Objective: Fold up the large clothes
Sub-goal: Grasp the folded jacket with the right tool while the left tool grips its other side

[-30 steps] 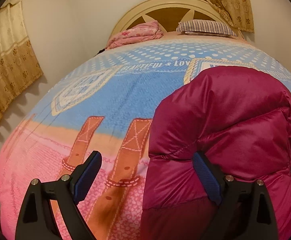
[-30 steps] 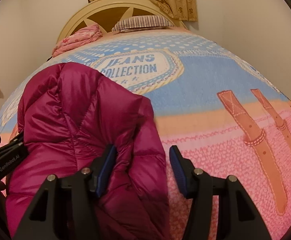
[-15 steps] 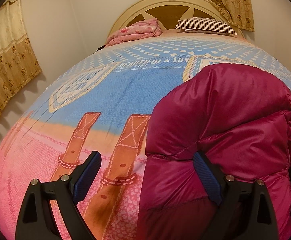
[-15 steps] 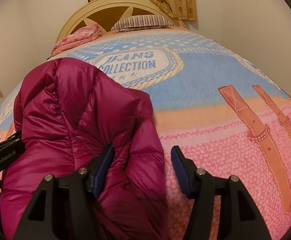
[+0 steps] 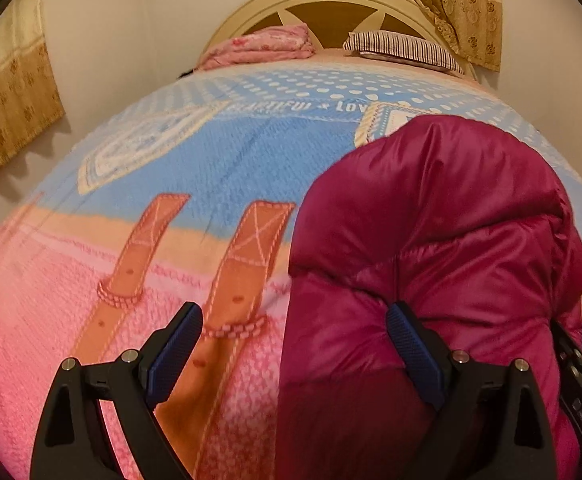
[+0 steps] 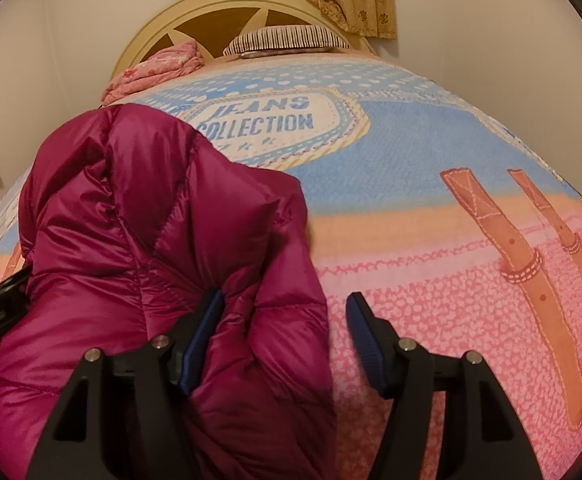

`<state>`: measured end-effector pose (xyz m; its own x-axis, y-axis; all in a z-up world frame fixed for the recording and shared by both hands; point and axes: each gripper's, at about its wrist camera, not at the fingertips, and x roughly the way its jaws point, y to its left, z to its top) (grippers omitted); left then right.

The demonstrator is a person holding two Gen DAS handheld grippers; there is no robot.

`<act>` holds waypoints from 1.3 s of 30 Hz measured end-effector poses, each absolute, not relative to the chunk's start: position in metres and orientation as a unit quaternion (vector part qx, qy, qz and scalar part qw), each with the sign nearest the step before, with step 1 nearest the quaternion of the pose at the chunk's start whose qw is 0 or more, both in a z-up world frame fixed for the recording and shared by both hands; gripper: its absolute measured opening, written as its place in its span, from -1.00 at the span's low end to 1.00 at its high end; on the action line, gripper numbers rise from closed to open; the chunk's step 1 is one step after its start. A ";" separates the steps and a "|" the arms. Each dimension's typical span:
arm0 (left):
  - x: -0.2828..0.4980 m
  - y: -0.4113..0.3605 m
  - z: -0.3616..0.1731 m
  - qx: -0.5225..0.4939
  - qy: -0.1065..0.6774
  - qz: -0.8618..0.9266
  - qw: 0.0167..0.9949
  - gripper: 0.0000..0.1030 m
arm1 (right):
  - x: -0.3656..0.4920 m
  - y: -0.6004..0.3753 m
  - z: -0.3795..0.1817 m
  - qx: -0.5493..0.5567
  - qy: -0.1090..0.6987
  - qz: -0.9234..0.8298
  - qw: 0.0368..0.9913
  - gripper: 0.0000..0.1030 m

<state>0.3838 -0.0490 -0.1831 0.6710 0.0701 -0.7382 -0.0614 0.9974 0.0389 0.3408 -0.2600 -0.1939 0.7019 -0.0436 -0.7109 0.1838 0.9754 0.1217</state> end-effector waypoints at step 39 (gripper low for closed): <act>0.347 -0.064 -0.192 0.010 0.402 -0.110 0.909 -0.03 | 0.342 -0.256 -0.201 0.116 0.391 0.001 0.913 -0.24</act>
<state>0.3474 -0.0643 -0.1925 0.6528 -0.1924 -0.7327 0.2092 0.9754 -0.0698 0.3424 -0.2563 -0.2005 0.6943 0.0922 -0.7137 0.0890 0.9732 0.2122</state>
